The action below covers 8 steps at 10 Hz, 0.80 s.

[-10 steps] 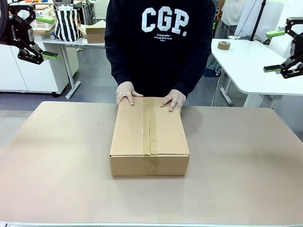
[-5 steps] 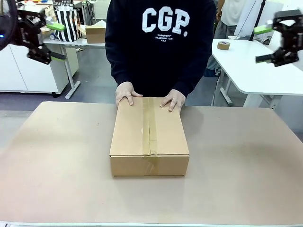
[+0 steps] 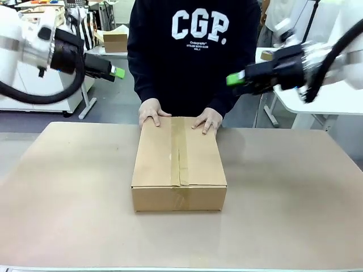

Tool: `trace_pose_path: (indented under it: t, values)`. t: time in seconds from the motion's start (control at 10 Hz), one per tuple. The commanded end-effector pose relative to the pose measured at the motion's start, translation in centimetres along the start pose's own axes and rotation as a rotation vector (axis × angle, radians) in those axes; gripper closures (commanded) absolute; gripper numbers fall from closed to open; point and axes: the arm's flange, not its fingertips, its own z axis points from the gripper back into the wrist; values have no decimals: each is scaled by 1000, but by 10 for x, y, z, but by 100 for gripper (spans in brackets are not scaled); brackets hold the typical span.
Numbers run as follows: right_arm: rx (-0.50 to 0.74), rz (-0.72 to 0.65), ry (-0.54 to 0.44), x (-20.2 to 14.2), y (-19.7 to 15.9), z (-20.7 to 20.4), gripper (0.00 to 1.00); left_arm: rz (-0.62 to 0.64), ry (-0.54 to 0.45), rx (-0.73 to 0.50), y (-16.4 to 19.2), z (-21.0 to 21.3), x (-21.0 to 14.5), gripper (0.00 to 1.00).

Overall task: Pack the gift set into the box.
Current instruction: Press and hold the closed box until the human finishes sealing it.

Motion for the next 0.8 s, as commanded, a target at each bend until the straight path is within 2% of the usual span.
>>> trace_pose_path:
  t: [0.0, 0.1, 0.2, 0.4, 0.5, 0.6, 0.7]
  values:
    - [44, 51, 117, -14, -3, -32, 0, -222, -56, -63, -29, -39, -36, 0]
    - [-37, -18, 173, -15, -10, -36, 0, -54, 97, -191, -38, -49, -42, 0]
    - [44, 8, 75, -17, -1, -30, 0, -106, -32, -5, -17, -21, -14, 0]
    - [44, 8, 75, -17, -1, -30, 0, -106, -32, -5, -17, -21, -14, 0]
    - [37, 2, 120, -24, -6, -41, 0, -114, -6, -52, -29, -37, -28, 0]
    - [17, 142, 114, -17, -6, -47, 0, -195, -19, -209, -29, -49, -27, 0]
    - [-38, 323, 88, -14, -11, -51, 0, -259, 26, -456, -29, -54, -35, 0]
